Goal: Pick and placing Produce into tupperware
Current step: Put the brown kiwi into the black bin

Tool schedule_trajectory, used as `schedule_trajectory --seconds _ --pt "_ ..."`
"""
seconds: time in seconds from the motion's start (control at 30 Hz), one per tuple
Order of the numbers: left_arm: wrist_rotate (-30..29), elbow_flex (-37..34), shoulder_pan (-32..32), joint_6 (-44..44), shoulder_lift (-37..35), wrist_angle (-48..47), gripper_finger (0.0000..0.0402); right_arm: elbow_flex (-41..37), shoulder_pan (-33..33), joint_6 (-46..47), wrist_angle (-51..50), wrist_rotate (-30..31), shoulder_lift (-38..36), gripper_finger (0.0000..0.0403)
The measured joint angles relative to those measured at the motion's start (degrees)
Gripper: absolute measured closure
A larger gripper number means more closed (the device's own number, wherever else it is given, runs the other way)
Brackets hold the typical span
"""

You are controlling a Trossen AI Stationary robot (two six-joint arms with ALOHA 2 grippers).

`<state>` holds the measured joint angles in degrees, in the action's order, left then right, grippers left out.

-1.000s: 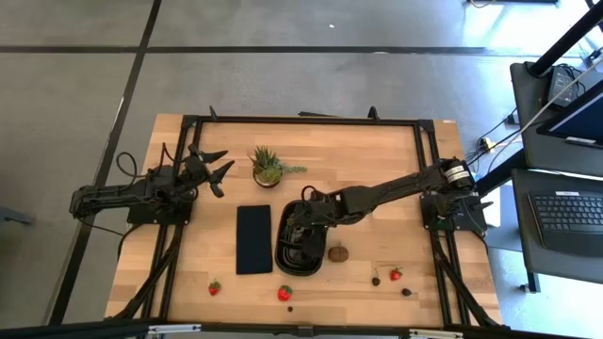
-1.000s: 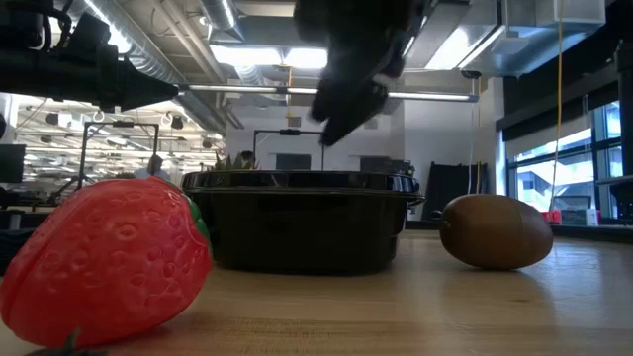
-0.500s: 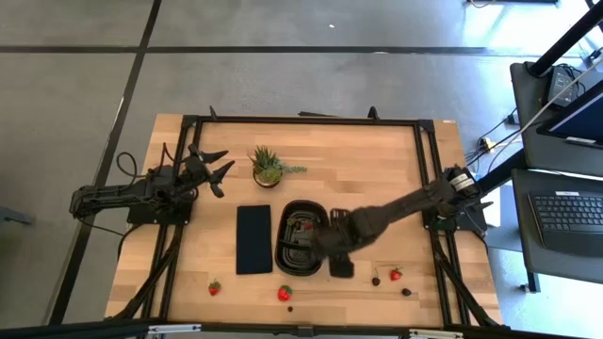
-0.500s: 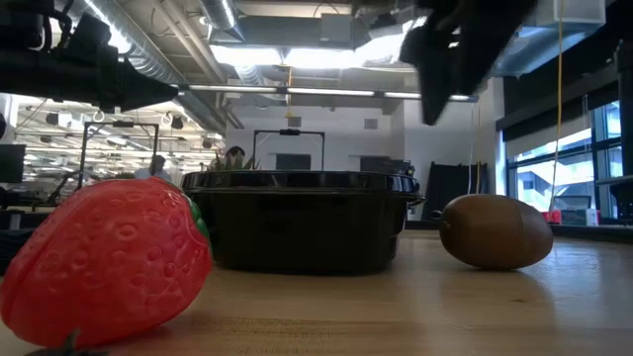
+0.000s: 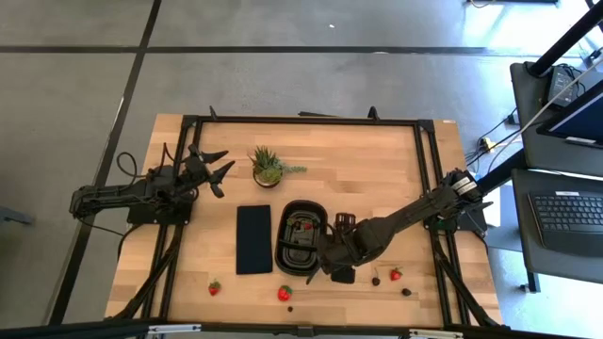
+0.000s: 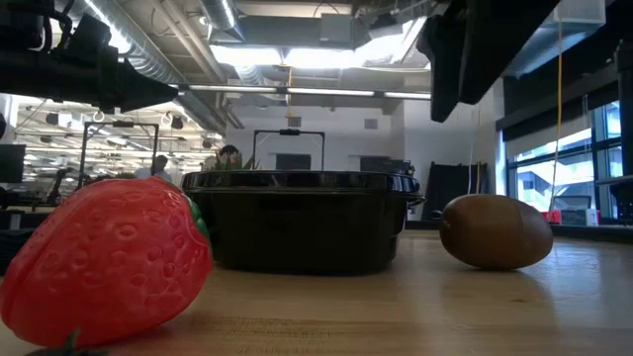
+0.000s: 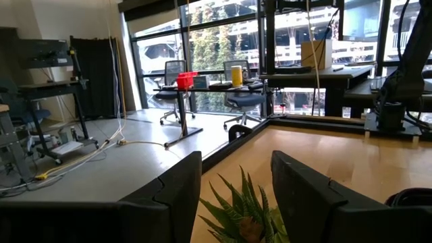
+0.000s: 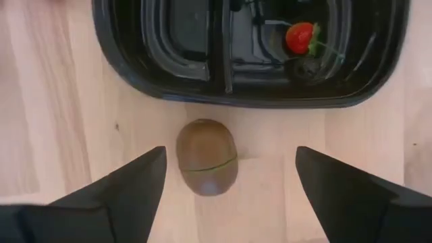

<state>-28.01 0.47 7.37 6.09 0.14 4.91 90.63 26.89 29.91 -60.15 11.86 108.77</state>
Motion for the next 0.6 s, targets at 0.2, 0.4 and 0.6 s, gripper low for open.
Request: schedule_trajectory --seconds 0.2,0.4,0.6 --pt "0.02 0.02 0.01 -0.02 0.02 -0.15 0.023 0.0 0.42 1.49 -0.84 -2.96 0.0 0.0073" --pt "0.0 0.01 0.0 -0.02 0.01 -0.2 0.023 0.0 -0.15 0.83 -1.53 -8.95 0.0 0.0073" --pt "0.01 0.0 0.0 -0.02 0.01 -0.21 0.023 -0.02 -1.68 -0.55 -2.46 -8.97 2.14 0.0073"
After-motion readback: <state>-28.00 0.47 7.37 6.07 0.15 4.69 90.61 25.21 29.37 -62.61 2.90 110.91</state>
